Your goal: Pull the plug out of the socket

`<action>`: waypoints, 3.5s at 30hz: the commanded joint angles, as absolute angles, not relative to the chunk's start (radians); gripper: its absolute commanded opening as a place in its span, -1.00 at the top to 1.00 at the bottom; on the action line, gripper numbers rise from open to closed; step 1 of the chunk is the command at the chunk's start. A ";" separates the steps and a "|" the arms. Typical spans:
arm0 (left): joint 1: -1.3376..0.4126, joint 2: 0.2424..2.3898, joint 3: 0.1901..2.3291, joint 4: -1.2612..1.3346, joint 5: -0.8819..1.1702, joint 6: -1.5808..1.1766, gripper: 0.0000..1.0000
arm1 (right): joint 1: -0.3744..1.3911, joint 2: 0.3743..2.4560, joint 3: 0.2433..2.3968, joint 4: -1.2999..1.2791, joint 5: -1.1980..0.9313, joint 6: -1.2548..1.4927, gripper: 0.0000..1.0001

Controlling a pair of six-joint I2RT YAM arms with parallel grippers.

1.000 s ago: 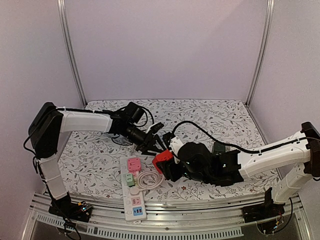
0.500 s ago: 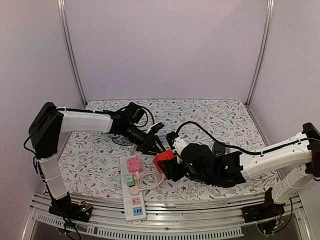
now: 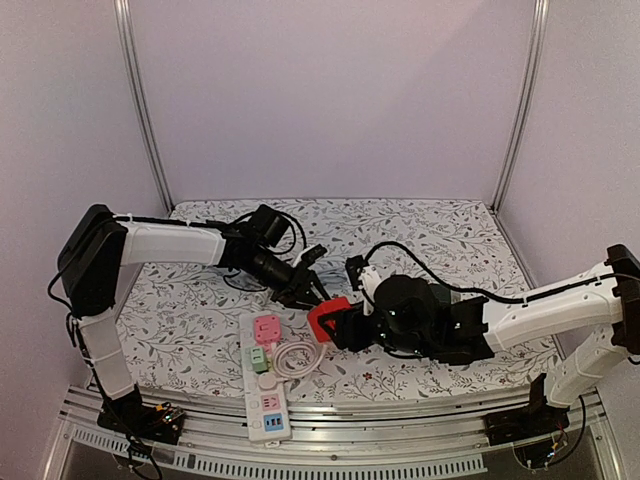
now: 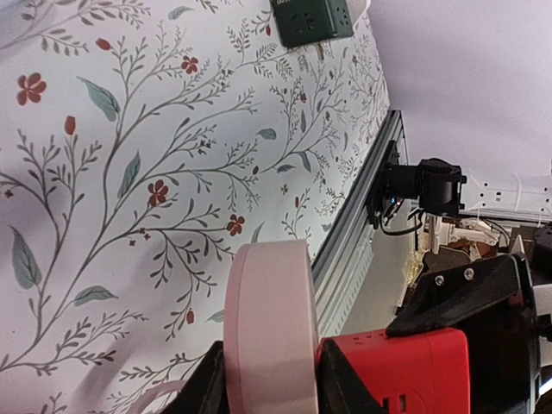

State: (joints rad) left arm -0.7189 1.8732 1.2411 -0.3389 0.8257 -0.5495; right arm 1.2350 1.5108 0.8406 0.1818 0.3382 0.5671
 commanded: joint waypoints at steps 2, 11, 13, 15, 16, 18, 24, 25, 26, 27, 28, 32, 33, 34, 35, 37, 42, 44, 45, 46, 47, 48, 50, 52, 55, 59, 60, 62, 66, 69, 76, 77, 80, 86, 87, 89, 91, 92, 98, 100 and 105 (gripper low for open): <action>-0.756 1.862 1.239 -0.376 0.902 -0.509 0.35 | 1.163 1.480 0.812 0.270 0.310 0.674 0.71; -0.758 1.846 1.239 -0.377 0.895 -0.498 0.36 | 1.111 1.474 0.777 0.330 0.223 0.769 0.71; -0.758 1.843 1.239 -0.377 0.893 -0.496 0.37 | 1.101 1.474 0.775 0.333 0.209 0.787 0.71; -0.759 1.842 1.239 -0.377 0.894 -0.493 0.37 | 1.094 1.475 0.775 0.331 0.197 0.810 0.71; -0.759 1.840 1.239 -0.376 0.892 -0.493 0.37 | 1.091 1.476 0.776 0.330 0.190 0.821 0.72; -0.759 1.840 1.239 -0.377 0.891 -0.492 0.37 | 1.090 1.477 0.780 0.331 0.180 0.835 0.72; -0.759 1.838 1.239 -0.379 0.886 -0.492 0.38 | 1.090 1.482 0.793 0.321 0.170 0.843 0.73; -0.759 1.840 1.241 -0.380 0.884 -0.492 0.38 | 1.090 1.483 0.795 0.315 0.175 0.839 0.73; -0.759 1.841 1.241 -0.382 0.881 -0.491 0.38 | 1.091 1.486 0.797 0.306 0.177 0.834 0.73; -0.760 1.842 1.242 -0.386 0.879 -0.492 0.38 | 1.091 1.489 0.802 0.294 0.180 0.830 0.73; -0.759 1.844 1.244 -0.391 0.875 -0.491 0.37 | 1.094 1.492 0.806 0.283 0.186 0.821 0.74; -0.755 1.861 1.250 -0.412 0.862 -0.495 0.38 | 1.128 1.501 0.843 0.214 0.253 0.780 0.74; -0.753 1.866 1.249 -0.414 0.861 -0.497 0.38 | 1.142 1.502 0.852 0.197 0.278 0.763 0.74; -0.751 1.870 1.250 -0.414 0.861 -0.501 0.38 | 1.153 1.502 0.861 0.183 0.304 0.743 0.74; -0.748 1.873 1.250 -0.414 0.862 -0.505 0.38 | 1.168 1.502 0.868 0.174 0.331 0.731 0.74; -0.740 1.877 1.249 -0.414 0.865 -0.511 0.39 | 1.192 1.502 0.880 0.159 0.386 0.702 0.74; -0.729 1.875 1.248 -0.414 0.861 -0.512 0.39 | 1.246 1.513 0.937 0.079 0.481 0.646 0.75; -0.725 1.876 1.247 -0.414 0.859 -0.512 0.39 | 1.270 1.522 0.974 0.041 0.529 0.621 0.75; -0.723 1.878 1.247 -0.414 0.858 -0.513 0.39 | 1.281 1.531 0.990 0.021 0.552 0.611 0.75; -0.721 1.878 1.247 -0.414 0.859 -0.514 0.39 | 1.293 1.541 1.005 0.005 0.575 0.598 0.76; -0.720 1.879 1.246 -0.413 0.858 -0.513 0.39 | 1.304 1.547 1.021 -0.020 0.595 0.588 0.76; -0.718 1.881 1.246 -0.414 0.857 -0.514 0.39 | 1.313 1.559 1.037 -0.040 0.616 0.575 0.76; -0.716 1.884 1.246 -0.414 0.856 -0.515 0.39 | 1.334 1.573 1.063 -0.071 0.660 0.559 0.76; -0.715 1.885 1.246 -0.413 0.856 -0.515 0.39 | 1.354 1.585 1.086 -0.090 0.695 0.539 0.76; -0.713 1.887 1.247 -0.414 0.856 -0.515 0.39 | 1.369 1.603 1.113 -0.117 0.718 0.515 0.76; -0.712 1.885 1.247 -0.413 0.855 -0.514 0.39 | 1.372 1.611 1.119 -0.121 0.727 0.509 0.76; -0.712 1.885 1.246 -0.413 0.853 -0.515 0.39 | 1.372 1.610 1.119 -0.123 0.728 0.509 0.76; -0.712 1.887 1.247 -0.413 0.853 -0.515 0.39 | 1.373 1.608 1.118 -0.124 0.731 0.513 0.76; -0.713 1.882 1.247 -0.414 0.851 -0.509 0.39 | 1.372 1.597 1.107 -0.123 0.735 0.534 0.76; -0.718 1.871 1.248 -0.413 0.846 -0.499 0.39 | 1.364 1.575 1.085 -0.115 0.723 0.559 0.75; -0.726 1.864 1.250 -0.414 0.847 -0.487 0.39 | 1.286 1.489 0.952 0.016 0.588 0.651 0.76; -0.727 1.864 1.250 -0.413 0.847 -0.487 0.39 | 1.276 1.481 0.932 0.042 0.576 0.664 0.75; -0.729 1.865 1.250 -0.414 0.847 -0.485 0.40 | 1.252 1.460 0.894 0.080 0.543 0.693 0.76; -0.730 1.864 1.252 -0.415 0.845 -0.485 0.40 | 1.246 1.457 0.881 0.095 0.526 0.707 0.75; -0.729 1.864 1.252 -0.414 0.845 -0.485 0.39 | 1.247 1.457 0.882 0.095 0.527 0.705 0.75; -0.729 1.864 1.252 -0.415 0.844 -0.485 0.39 | 1.247 1.456 0.882 0.095 0.529 0.699 0.75; -0.730 1.865 1.252 -0.417 0.841 -0.483 0.39 | 1.247 1.456 0.884 0.095 0.531 0.693 0.76; -0.730 1.866 1.253 -0.418 0.837 -0.483 0.40 | 1.246 1.456 0.886 0.095 0.532 0.686 0.76; -0.726 1.873 1.258 -0.435 0.817 -0.482 0.39 | 1.248 1.467 0.908 0.077 0.532 0.668 0.77; -0.719 1.880 1.258 -0.436 0.816 -0.487 0.39 | 1.253 1.469 0.919 0.071 0.538 0.660 0.77; -0.709 1.890 1.256 -0.437 0.815 -0.497 0.39 | 1.276 1.477 0.960 0.025 0.586 0.621 0.77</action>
State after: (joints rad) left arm -0.7151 1.8732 1.2476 -0.3759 0.8062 -0.5053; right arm 1.2835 1.4937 0.9043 0.0528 0.4686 0.6617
